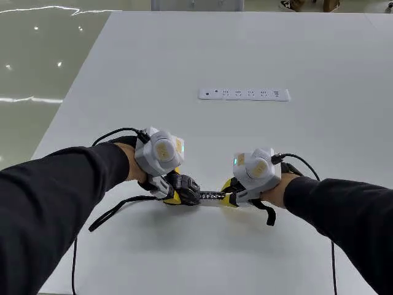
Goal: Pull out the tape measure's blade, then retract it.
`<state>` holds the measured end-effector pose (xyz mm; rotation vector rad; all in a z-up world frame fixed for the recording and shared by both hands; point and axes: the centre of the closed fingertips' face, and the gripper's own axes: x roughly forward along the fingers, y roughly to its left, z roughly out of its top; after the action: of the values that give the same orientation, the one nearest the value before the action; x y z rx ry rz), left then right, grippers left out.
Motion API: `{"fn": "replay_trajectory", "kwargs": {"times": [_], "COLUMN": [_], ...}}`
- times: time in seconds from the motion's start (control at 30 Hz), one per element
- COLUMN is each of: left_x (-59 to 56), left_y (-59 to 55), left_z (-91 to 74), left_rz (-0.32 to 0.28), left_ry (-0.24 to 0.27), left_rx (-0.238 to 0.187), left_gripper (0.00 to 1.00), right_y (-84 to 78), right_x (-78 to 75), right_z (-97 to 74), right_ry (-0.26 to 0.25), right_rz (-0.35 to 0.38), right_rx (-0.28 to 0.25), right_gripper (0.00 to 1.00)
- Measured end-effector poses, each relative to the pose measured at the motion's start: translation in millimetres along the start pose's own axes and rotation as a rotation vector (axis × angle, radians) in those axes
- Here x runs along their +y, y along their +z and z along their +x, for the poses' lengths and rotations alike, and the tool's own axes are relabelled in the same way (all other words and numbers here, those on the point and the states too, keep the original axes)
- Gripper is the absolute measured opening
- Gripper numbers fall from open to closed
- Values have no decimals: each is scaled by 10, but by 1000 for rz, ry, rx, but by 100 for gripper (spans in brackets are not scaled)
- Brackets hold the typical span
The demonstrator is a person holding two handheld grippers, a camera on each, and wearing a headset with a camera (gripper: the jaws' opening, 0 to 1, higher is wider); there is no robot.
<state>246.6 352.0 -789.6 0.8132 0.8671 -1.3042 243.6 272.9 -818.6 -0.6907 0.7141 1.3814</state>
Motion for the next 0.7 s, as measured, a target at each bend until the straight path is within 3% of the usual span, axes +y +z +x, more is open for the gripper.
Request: {"fn": "replay_trajectory", "kwargs": {"times": [0.7], "left_x": [-8], "left_y": [11], "left_z": [11], "left_rz": [1], "left_ry": [2], "left_rx": [1], "left_gripper": [31], "right_y": [-247], "right_x": [-19], "right_z": [-165], "right_ry": [-15], "right_rz": [9], "right_rx": [26], "right_gripper": [10]}}
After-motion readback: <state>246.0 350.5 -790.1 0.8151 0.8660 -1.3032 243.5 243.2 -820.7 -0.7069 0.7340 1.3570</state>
